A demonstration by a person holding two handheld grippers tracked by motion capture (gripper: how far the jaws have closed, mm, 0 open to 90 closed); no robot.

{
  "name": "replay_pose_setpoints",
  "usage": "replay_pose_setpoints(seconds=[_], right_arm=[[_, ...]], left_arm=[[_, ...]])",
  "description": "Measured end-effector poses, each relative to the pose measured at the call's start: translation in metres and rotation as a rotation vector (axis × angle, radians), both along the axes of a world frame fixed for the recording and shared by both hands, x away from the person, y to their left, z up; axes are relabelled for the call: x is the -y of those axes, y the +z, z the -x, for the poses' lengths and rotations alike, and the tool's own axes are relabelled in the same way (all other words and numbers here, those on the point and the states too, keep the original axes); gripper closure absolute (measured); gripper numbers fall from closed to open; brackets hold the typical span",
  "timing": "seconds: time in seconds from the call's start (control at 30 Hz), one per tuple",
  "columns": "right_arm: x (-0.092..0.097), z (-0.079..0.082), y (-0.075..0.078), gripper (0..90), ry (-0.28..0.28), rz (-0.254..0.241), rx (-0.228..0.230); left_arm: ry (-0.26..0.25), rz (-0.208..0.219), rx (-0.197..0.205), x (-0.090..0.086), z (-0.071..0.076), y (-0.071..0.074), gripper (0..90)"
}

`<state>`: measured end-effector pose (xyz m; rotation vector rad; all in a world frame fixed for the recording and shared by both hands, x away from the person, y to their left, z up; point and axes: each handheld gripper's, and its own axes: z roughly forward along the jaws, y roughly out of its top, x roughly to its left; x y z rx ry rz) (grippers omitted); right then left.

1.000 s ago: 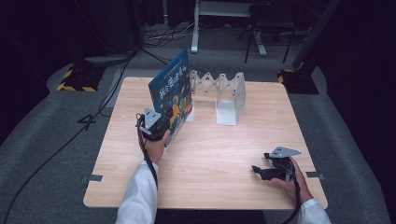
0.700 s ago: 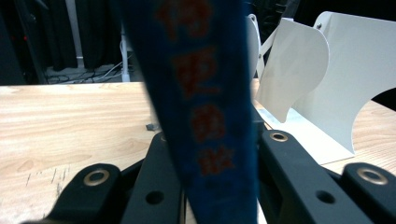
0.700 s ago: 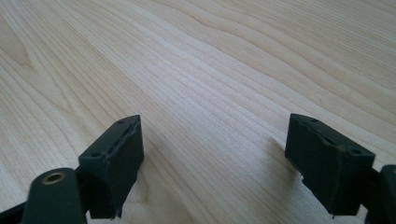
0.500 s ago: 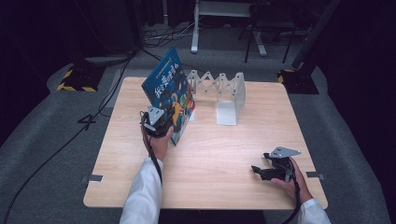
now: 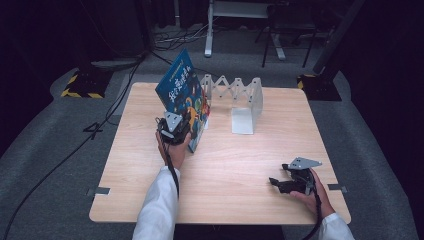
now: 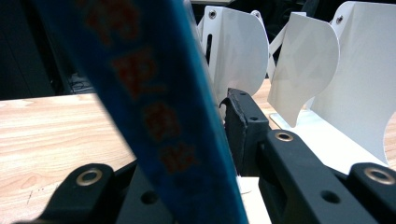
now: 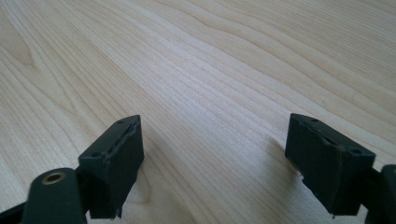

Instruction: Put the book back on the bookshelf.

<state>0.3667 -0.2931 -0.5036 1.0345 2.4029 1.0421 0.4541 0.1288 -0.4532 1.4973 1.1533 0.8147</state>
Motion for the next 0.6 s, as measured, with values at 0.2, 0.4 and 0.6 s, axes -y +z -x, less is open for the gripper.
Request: replay_pose_setpoints(seconds=[0.2, 0.4, 0.6], right_arm=[[0.000, 0.000, 0.000, 19.6, -0.001, -0.002, 0.000], [0.000, 0.000, 0.000, 19.5, -0.001, -0.002, 0.001], [0.000, 0.000, 0.000, 19.5, -0.001, -0.003, 0.002]], left_arm=[[-0.023, -0.045, -0.009, 0.000, 0.007, -0.004, 73.2], [-0.026, -0.090, -0.007, 0.002, 0.012, -0.006, 71.1], [-0.024, -0.148, -0.005, 0.007, 0.017, -0.007, 68.7]])
